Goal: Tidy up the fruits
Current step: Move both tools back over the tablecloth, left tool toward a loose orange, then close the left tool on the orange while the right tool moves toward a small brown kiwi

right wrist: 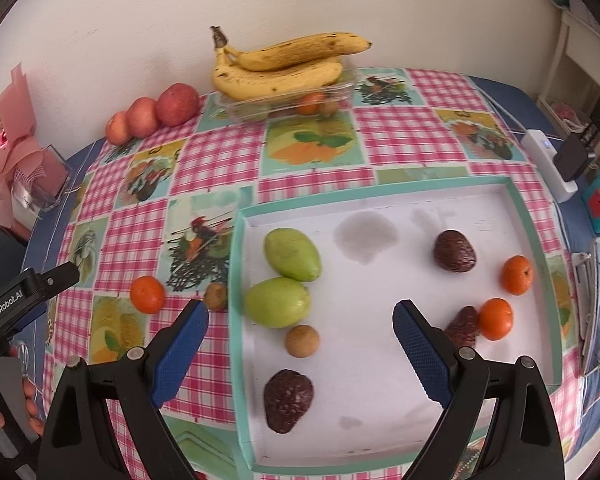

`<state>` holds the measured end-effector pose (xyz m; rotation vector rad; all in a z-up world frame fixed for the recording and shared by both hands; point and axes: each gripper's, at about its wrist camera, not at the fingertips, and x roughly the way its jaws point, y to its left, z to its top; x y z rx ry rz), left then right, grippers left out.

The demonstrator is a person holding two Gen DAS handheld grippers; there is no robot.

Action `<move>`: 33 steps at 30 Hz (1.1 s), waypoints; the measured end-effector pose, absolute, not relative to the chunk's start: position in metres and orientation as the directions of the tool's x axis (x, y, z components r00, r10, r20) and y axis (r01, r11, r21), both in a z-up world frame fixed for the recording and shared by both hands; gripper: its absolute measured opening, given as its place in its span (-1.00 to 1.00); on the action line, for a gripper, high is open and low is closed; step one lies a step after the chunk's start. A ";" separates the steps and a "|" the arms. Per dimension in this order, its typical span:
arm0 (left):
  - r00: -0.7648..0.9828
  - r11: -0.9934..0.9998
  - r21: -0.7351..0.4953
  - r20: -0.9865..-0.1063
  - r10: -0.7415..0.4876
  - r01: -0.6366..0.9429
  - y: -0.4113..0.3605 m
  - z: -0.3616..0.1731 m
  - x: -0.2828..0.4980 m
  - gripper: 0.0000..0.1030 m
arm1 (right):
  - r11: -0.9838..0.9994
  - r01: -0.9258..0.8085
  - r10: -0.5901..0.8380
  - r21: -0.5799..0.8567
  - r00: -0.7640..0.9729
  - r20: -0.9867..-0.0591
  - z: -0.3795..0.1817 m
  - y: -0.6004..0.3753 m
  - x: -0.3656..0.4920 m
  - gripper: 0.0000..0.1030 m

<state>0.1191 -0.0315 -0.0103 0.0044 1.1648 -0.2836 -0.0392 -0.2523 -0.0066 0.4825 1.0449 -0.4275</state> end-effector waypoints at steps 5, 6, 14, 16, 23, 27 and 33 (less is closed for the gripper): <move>0.348 0.959 -0.149 -0.909 -0.228 0.239 -0.034 -0.016 0.121 1.00 | 0.814 0.541 -0.073 0.211 0.456 -0.887 -0.009 -0.248 -0.033 0.82; 0.343 0.959 -0.152 -0.911 -0.230 0.241 -0.035 -0.017 0.121 1.00 | 0.815 0.541 -0.074 0.210 0.456 -0.887 -0.009 -0.247 -0.033 0.82; 0.316 0.954 -0.151 -0.920 -0.232 0.259 -0.044 -0.030 0.123 1.00 | 0.819 0.534 -0.057 0.211 0.442 -0.895 -0.020 -0.241 -0.024 0.82; 0.309 0.952 -0.153 -0.922 -0.235 0.266 -0.047 -0.034 0.123 1.00 | 0.821 0.531 -0.054 0.210 0.438 -0.897 -0.022 -0.240 -0.021 0.82; 0.290 0.938 -0.174 -0.920 -0.264 0.301 -0.060 -0.041 0.124 0.97 | 0.816 0.538 -0.052 0.209 0.429 -0.902 -0.028 -0.241 -0.018 0.82; 0.272 0.925 -0.202 -0.916 -0.294 0.321 -0.067 -0.045 0.123 0.96 | 0.815 0.541 -0.055 0.209 0.429 -0.901 -0.029 -0.242 -0.016 0.81; 0.250 0.913 -0.229 -0.913 -0.322 0.339 -0.076 -0.051 0.122 0.82 | 0.821 0.529 -0.045 0.215 0.436 -0.899 -0.030 -0.241 -0.012 0.67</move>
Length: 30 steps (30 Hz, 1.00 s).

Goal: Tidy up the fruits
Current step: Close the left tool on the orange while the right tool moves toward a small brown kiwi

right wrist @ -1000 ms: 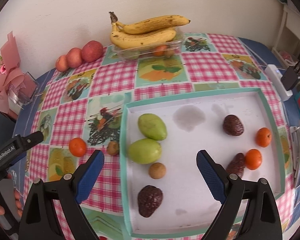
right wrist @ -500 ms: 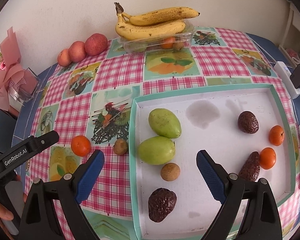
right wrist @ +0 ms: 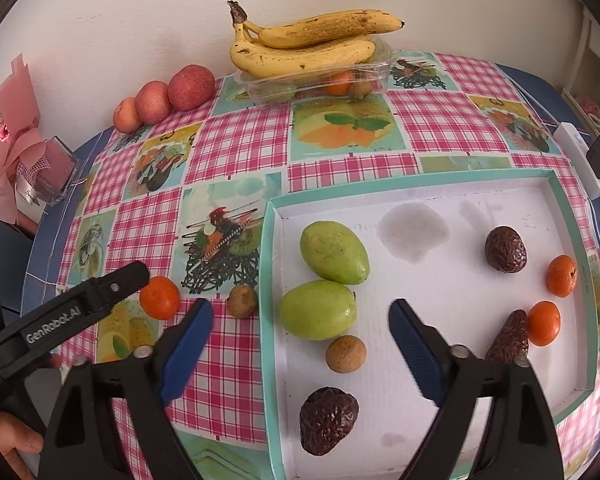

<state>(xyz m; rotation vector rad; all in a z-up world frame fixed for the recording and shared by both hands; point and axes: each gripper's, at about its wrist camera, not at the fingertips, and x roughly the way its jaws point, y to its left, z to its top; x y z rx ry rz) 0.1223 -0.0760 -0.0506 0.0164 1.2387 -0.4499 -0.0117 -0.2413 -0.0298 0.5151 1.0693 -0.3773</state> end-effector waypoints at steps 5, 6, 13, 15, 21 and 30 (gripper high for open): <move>0.223 0.909 -0.238 -0.919 -0.324 0.343 -0.083 -0.059 0.124 0.70 | 0.829 0.513 -0.033 0.223 0.443 -0.896 -0.030 -0.240 -0.007 0.40; 0.220 0.908 -0.240 -0.920 -0.326 0.343 -0.084 -0.061 0.124 0.70 | 0.829 0.513 -0.033 0.222 0.443 -0.896 -0.030 -0.239 -0.006 0.40; 0.186 0.902 -0.259 -0.923 -0.336 0.344 -0.090 -0.068 0.125 0.33 | 0.834 0.507 -0.028 0.220 0.436 -0.899 -0.033 -0.238 -0.001 0.25; 0.175 0.900 -0.266 -0.924 -0.340 0.346 -0.091 -0.070 0.125 0.17 | 0.836 0.504 -0.029 0.216 0.435 -0.900 -0.033 -0.237 0.001 0.23; 0.169 0.897 -0.253 -0.929 -0.330 0.361 -0.097 -0.073 0.123 -0.19 | 0.845 0.496 -0.037 0.201 0.430 -0.902 -0.032 -0.235 0.003 0.20; 0.174 0.901 -0.266 -0.925 -0.339 0.342 -0.089 -0.067 0.125 -0.27 | 0.862 0.464 -0.027 0.203 0.442 -0.897 -0.029 -0.228 0.011 -0.04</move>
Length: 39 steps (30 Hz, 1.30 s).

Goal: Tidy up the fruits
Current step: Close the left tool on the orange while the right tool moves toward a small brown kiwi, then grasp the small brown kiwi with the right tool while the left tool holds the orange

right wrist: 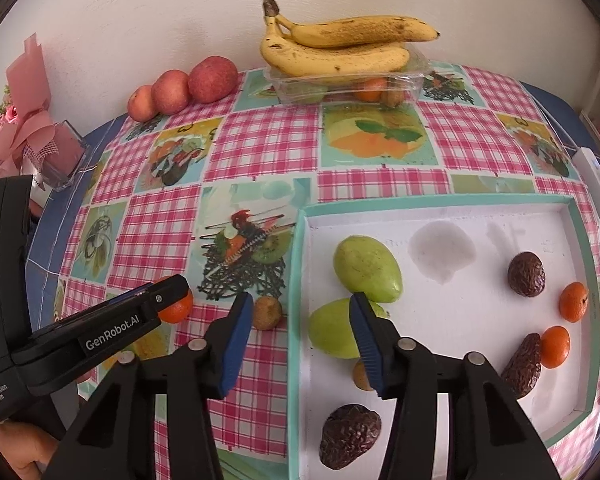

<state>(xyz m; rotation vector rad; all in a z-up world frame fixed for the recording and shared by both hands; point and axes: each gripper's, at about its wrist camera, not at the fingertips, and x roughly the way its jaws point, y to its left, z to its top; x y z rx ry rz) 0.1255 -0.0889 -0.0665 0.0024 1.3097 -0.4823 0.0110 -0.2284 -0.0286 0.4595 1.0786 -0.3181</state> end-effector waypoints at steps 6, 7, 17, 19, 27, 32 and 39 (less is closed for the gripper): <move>0.198 0.910 -0.296 -0.912 -0.360 0.290 -0.068 -0.056 0.138 -0.28 | 0.906 0.374 0.017 0.198 0.435 -0.900 -0.032 -0.206 0.028 -0.10; 0.199 0.911 -0.301 -0.911 -0.362 0.282 -0.066 -0.055 0.139 -0.28 | 0.912 0.359 0.025 0.198 0.432 -0.902 -0.034 -0.202 0.031 -0.14; 0.189 0.910 -0.354 -0.899 -0.395 0.217 -0.045 -0.057 0.150 -0.28 | 0.944 0.325 -0.061 0.052 0.329 -0.942 -0.060 -0.184 0.052 -0.28; 0.190 0.909 -0.361 -0.897 -0.399 0.209 -0.044 -0.057 0.151 -0.28 | 0.949 0.313 -0.075 0.028 0.313 -0.947 -0.065 -0.181 0.055 -0.32; 0.196 0.909 -0.371 -0.893 -0.406 0.191 -0.039 -0.056 0.153 -0.28 | 0.959 0.260 -0.184 -0.110 0.280 -0.942 -0.072 -0.170 0.062 -0.51; 0.202 0.911 -0.368 -0.893 -0.403 0.187 -0.037 -0.054 0.152 -0.28 | 0.964 0.254 -0.159 -0.085 0.287 -0.945 -0.071 -0.170 0.061 -0.53; 0.224 0.909 -0.363 -0.886 -0.405 0.206 -0.039 -0.042 0.146 -0.28 | 0.951 0.295 -0.036 0.092 0.401 -0.915 -0.033 -0.184 0.046 -0.53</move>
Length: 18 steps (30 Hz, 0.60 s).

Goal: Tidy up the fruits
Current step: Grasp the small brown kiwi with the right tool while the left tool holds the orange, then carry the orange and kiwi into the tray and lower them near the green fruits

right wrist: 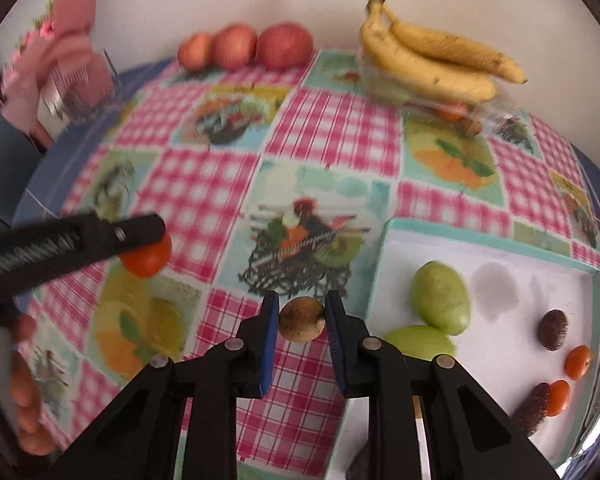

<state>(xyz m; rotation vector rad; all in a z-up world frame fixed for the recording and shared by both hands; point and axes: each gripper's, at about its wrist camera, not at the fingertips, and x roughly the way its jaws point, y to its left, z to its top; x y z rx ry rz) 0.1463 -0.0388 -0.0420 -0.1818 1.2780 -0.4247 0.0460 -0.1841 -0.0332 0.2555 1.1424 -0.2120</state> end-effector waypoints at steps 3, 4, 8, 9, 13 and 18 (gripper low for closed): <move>0.233 0.905 -0.357 -0.883 -0.408 0.232 -0.045 -0.035 0.141 -0.28 | 0.937 0.331 -0.042 0.112 0.425 -0.904 -0.017 -0.199 0.036 -0.53; 0.235 0.902 -0.356 -0.881 -0.411 0.244 -0.047 -0.032 0.139 -0.28 | 0.928 0.353 -0.048 0.118 0.428 -0.902 -0.012 -0.206 0.030 -0.53; 0.237 0.884 -0.347 -0.873 -0.426 0.313 -0.064 -0.019 0.124 -0.28 | 0.889 0.441 -0.083 0.122 0.416 -0.905 -0.005 -0.236 0.009 -0.53; 0.233 0.878 -0.347 -0.871 -0.432 0.330 -0.069 -0.017 0.120 -0.28 | 0.878 0.463 -0.094 0.119 0.410 -0.907 -0.004 -0.245 0.003 -0.53; 0.214 0.842 -0.340 -0.864 -0.455 0.418 -0.096 -0.006 0.100 -0.28 | 0.826 0.556 -0.132 0.097 0.358 -0.924 -0.009 -0.279 -0.024 -0.53; 0.155 0.786 -0.338 -0.867 -0.474 0.517 -0.138 -0.005 0.069 -0.28 | 0.758 0.642 -0.131 0.112 0.319 -0.939 -0.022 -0.319 -0.057 -0.53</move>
